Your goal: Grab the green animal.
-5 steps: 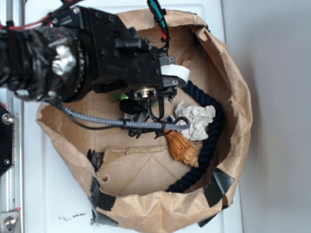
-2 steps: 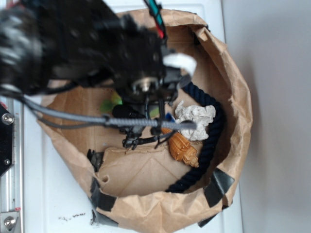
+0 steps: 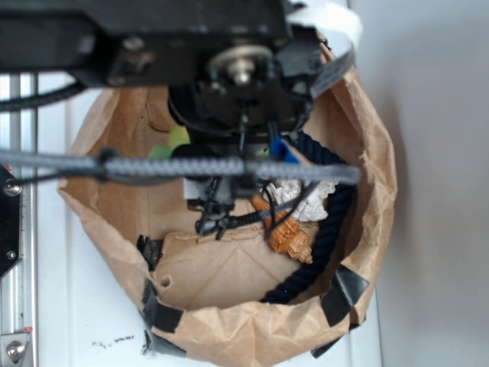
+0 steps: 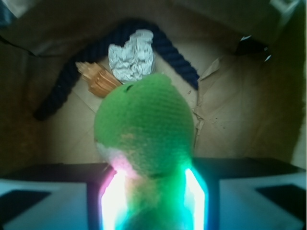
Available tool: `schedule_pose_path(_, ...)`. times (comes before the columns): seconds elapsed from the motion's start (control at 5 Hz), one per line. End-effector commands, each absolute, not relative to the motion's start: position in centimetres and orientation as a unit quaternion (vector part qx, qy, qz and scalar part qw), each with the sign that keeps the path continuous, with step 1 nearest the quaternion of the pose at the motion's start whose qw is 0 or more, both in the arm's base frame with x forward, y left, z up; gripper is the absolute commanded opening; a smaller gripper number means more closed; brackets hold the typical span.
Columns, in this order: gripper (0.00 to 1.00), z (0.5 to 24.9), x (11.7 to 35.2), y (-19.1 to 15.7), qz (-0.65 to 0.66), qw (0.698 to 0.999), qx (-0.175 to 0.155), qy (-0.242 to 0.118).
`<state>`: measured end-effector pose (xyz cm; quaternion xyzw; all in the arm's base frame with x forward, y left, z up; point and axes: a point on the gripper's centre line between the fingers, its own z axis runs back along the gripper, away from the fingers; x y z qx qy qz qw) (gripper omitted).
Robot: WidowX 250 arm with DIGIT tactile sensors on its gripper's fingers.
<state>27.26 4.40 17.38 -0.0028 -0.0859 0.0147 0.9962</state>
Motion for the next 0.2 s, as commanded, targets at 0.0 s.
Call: schedule_pose_path(0.0, 0.0, 21.09, 27.38, 4.25, 0.016, 0.987, -0.004, -0.161)
